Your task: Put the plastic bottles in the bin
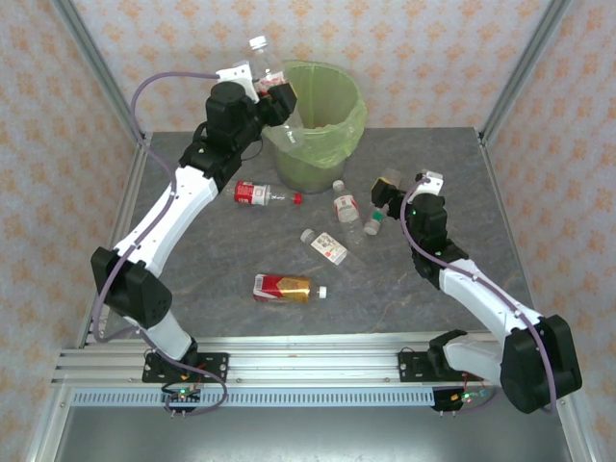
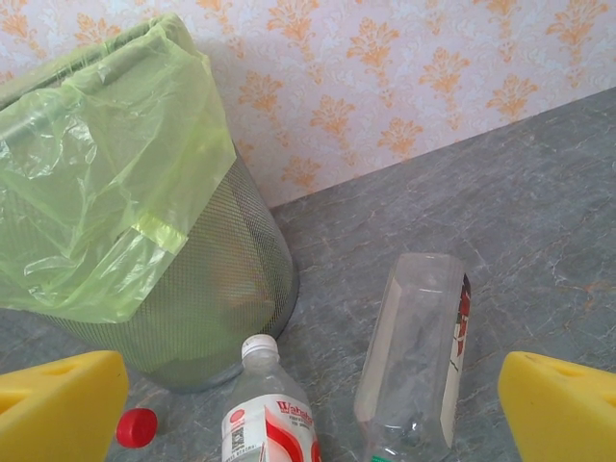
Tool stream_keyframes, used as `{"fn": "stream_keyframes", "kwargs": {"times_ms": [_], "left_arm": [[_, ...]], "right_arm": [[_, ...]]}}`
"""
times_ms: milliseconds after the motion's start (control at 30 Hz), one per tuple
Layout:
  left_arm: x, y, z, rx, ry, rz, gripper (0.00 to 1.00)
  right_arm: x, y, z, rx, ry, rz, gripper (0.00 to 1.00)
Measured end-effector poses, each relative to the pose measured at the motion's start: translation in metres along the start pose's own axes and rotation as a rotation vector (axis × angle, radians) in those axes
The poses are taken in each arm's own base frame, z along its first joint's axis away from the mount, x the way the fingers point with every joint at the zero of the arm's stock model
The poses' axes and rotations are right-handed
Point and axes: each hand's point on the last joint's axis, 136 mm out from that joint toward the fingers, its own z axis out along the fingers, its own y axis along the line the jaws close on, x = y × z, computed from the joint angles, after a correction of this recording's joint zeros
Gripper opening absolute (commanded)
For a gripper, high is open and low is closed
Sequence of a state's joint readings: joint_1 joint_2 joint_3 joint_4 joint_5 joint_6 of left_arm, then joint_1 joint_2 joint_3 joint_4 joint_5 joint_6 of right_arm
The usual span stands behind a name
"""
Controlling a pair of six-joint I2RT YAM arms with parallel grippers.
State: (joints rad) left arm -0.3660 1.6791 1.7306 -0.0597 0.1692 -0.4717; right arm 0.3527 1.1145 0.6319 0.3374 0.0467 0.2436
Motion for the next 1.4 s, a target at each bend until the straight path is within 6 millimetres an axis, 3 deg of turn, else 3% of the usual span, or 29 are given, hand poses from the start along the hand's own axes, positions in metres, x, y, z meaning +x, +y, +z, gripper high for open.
{"fn": "stream_keyframes", "kwargs": {"times_ms": [167,367,700,1000,1233,1400], "left_arm": [[-0.005,-0.006,0.020,0.024,-0.017,0.014,0.59],[-0.019,-0.021,0.061,0.067,-0.029,0.086,0.59],[0.019,-0.009,0.116,0.062,0.086,0.200,0.60],[0.054,0.009,0.137,0.032,0.154,0.212,0.65],[0.070,0.007,0.139,0.072,0.202,0.198,0.69],[0.075,0.010,0.142,0.065,0.208,0.184,0.76]], "right_arm": [[-0.010,0.001,-0.006,-0.001,-0.032,0.007,0.99],[-0.017,0.000,-0.013,0.007,-0.049,0.010,0.99],[-0.019,-0.006,-0.015,0.038,-0.058,0.009,0.99],[-0.015,-0.008,-0.015,0.046,-0.048,0.006,0.99],[-0.015,-0.008,-0.015,0.046,-0.047,0.006,0.99],[-0.014,-0.009,-0.015,0.049,-0.042,0.004,0.99]]}}
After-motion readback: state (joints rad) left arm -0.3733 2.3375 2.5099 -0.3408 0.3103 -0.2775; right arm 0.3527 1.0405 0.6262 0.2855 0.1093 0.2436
